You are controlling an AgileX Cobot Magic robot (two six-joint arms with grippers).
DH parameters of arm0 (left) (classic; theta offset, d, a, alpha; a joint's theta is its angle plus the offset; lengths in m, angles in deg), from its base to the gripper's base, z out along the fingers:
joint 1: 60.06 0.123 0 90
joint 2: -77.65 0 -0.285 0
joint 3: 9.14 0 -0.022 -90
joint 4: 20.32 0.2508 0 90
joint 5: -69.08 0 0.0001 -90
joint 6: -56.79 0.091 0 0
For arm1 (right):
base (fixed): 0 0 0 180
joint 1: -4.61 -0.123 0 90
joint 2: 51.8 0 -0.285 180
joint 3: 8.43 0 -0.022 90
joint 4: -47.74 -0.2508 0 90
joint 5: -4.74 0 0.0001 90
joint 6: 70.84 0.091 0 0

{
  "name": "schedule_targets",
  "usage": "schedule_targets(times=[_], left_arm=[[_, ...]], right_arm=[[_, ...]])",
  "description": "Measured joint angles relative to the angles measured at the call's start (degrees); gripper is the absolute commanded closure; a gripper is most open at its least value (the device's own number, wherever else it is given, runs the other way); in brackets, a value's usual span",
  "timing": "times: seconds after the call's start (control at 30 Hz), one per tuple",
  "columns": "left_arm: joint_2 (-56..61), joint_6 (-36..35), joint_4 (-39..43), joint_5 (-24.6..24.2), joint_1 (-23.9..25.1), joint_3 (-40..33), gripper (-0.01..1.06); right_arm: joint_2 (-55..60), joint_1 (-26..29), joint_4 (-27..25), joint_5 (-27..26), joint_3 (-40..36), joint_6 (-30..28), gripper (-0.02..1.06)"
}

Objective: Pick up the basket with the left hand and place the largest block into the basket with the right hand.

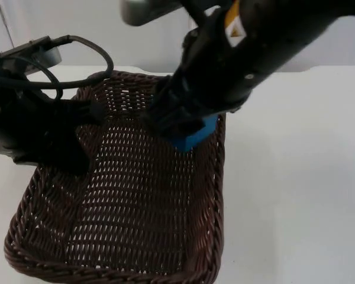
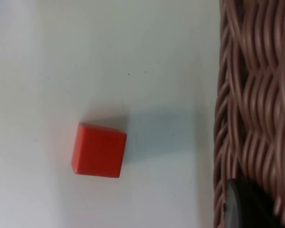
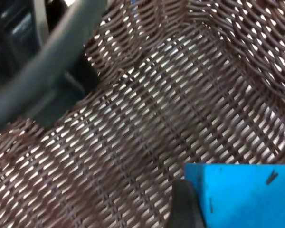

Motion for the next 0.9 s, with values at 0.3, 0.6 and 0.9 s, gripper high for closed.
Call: schedule_targets(times=[0.3,0.6,0.9], left_arm=[[0.00,0.00,0.00,0.07,0.00,0.00,1.05],[0.00,0.01,0.00,0.07,0.00,0.00,1.05],[0.00,0.01,0.00,0.13,0.00,0.00,1.05]], right_arm=[[5.14,0.95,0.47,-2.98,2.55,-0.62,1.05],[7.82,1.19,1.31,-5.48,2.78,-0.75,0.96],[8.91,1.19,1.31,-6.24,2.78,-0.75,0.53]])
